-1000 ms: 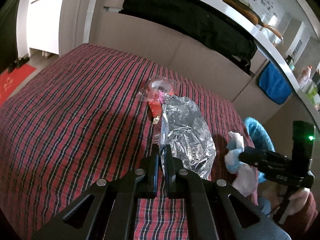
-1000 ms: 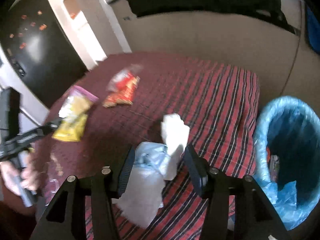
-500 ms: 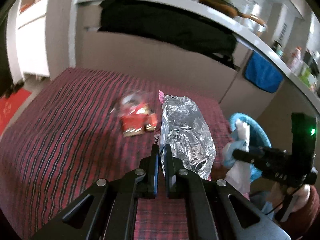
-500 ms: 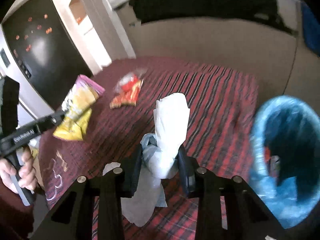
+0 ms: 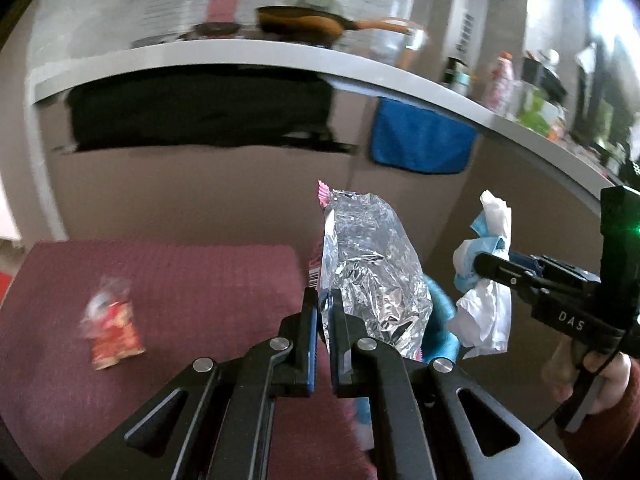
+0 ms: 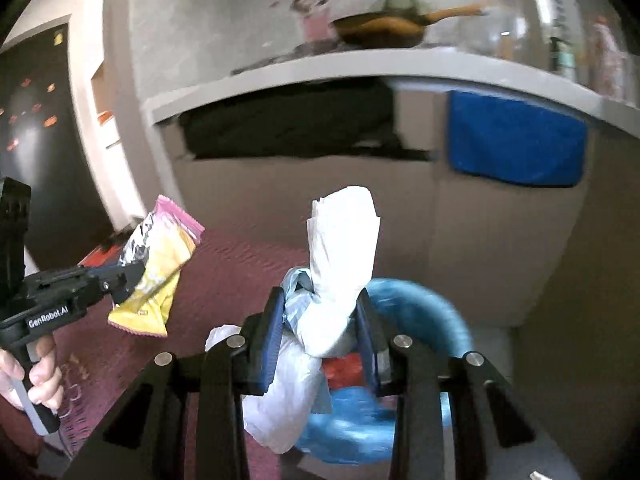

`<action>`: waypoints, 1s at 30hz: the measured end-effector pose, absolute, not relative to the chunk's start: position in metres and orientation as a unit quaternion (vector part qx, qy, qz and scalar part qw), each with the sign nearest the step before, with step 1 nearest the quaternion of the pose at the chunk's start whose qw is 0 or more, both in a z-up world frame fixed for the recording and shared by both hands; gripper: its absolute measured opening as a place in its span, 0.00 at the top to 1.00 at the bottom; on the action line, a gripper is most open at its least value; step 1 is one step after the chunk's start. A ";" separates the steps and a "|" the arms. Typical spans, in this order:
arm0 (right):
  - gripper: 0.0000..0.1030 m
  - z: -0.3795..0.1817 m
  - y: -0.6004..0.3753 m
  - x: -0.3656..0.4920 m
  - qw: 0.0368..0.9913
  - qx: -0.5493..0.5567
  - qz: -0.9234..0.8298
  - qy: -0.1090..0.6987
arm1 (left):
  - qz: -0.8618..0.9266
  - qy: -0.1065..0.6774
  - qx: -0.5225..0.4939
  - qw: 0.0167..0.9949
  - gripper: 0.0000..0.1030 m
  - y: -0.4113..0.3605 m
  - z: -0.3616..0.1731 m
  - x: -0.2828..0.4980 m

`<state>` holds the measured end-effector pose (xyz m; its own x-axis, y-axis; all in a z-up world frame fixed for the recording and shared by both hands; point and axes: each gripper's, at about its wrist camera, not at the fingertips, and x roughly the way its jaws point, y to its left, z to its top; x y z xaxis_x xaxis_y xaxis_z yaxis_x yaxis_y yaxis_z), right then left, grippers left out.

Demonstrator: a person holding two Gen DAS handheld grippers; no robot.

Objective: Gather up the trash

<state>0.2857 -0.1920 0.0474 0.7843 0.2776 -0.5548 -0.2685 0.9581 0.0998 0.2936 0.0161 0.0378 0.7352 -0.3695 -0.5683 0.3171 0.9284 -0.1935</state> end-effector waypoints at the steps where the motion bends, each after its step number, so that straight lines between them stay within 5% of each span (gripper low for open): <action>1: 0.70 0.050 -0.200 0.285 0.946 0.009 0.138 0.292 | -0.191 0.313 -0.039 0.929 0.95 0.007 0.039 0.296; 30: 0.70 -0.018 -0.268 0.330 0.935 0.025 0.074 0.346 | -0.188 0.399 -0.030 0.897 0.95 -0.065 -0.052 0.375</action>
